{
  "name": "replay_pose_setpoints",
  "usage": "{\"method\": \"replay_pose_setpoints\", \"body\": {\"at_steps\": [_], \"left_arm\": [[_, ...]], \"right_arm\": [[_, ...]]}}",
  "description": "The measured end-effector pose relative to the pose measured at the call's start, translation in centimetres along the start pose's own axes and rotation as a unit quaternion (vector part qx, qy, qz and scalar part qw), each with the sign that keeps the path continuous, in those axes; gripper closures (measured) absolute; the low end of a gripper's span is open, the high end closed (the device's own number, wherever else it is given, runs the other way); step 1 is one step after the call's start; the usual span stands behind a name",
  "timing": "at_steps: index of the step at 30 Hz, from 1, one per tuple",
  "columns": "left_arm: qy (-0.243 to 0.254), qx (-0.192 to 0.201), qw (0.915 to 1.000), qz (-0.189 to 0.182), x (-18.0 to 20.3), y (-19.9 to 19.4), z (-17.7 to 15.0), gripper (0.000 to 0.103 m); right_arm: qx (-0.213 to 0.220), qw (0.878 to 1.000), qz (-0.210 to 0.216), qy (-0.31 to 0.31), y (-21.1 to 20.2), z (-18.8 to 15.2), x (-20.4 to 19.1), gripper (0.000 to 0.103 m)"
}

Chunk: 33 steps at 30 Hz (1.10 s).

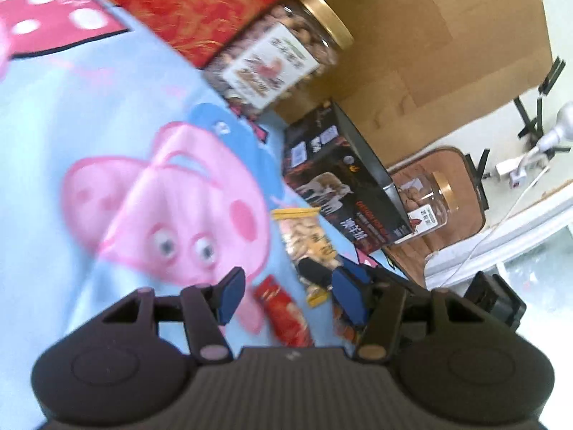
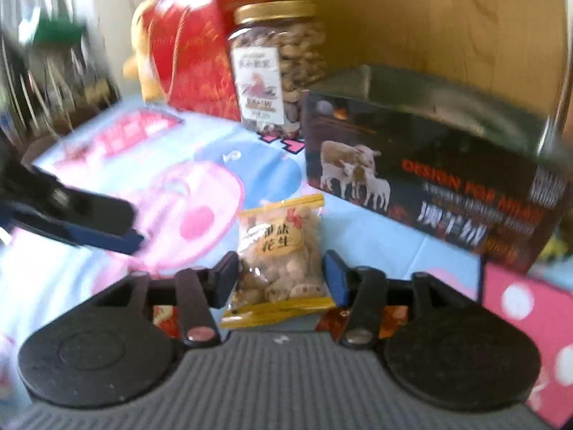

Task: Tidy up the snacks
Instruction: 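Grasp the yellow-labelled peanut bag with the right tool and lift it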

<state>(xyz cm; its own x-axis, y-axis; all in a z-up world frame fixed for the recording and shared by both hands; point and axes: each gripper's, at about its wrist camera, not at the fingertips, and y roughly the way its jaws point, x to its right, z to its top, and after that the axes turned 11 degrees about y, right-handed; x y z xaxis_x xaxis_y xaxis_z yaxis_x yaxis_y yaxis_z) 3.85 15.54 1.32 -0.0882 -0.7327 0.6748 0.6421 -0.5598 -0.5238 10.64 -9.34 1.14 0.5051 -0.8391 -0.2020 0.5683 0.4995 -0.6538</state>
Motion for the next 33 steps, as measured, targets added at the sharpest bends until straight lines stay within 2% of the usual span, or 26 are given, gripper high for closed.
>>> {"method": "replay_pose_setpoints", "body": {"at_steps": [2, 4, 7, 9, 12, 16, 19, 21, 27, 33], "left_arm": [[-0.005, 0.008, 0.9999, -0.004, -0.4, -1.4, -0.9, 0.048], [-0.006, 0.015, 0.9998, -0.01, -0.8, -3.0, -2.0, 0.048], [-0.007, 0.024, 0.9994, -0.026, -0.9, -4.7, -3.6, 0.044], [-0.006, 0.025, 0.999, -0.037, -0.8, -5.4, -4.7, 0.042], [0.0, 0.017, 0.9987, -0.048, -0.5, -5.7, -6.1, 0.042], [0.01, -0.004, 0.9984, -0.056, 0.0, -5.2, -7.7, 0.042], [0.014, -0.015, 0.9985, -0.051, 0.2, -4.7, -8.7, 0.042], [0.012, -0.023, 0.9986, -0.046, 0.2, -4.4, -9.0, 0.042], [-0.004, -0.021, 0.9985, -0.051, -0.1, -4.0, -9.2, 0.042], [-0.005, -0.019, 0.9984, -0.054, 0.1, -3.6, -9.2, 0.044]], "right_arm": [[0.015, 1.0, 0.0, 0.004, -0.9, -0.1, -0.5, 0.068], [0.048, 0.999, -0.003, 0.014, -2.5, -0.1, -0.9, 0.068], [0.08, 0.995, 0.049, 0.034, -5.7, -0.7, -1.9, 0.068], [0.063, 0.994, 0.088, 0.033, -6.8, -2.1, -3.4, 0.068], [0.011, 0.992, 0.118, 0.034, -6.8, -5.1, -4.9, 0.068], [-0.015, 0.989, 0.134, 0.068, -5.9, -7.7, -5.2, 0.067], [-0.012, 0.985, 0.139, 0.103, -6.3, -9.1, -4.8, 0.063], [-0.011, 0.982, 0.15, 0.116, -7.2, -9.4, -4.3, 0.05], [0.002, 0.983, 0.15, 0.103, -8.0, -9.7, -4.4, 0.031], [0.01, 0.991, 0.131, 0.037, -7.4, -10.4, -6.1, 0.032]]}}
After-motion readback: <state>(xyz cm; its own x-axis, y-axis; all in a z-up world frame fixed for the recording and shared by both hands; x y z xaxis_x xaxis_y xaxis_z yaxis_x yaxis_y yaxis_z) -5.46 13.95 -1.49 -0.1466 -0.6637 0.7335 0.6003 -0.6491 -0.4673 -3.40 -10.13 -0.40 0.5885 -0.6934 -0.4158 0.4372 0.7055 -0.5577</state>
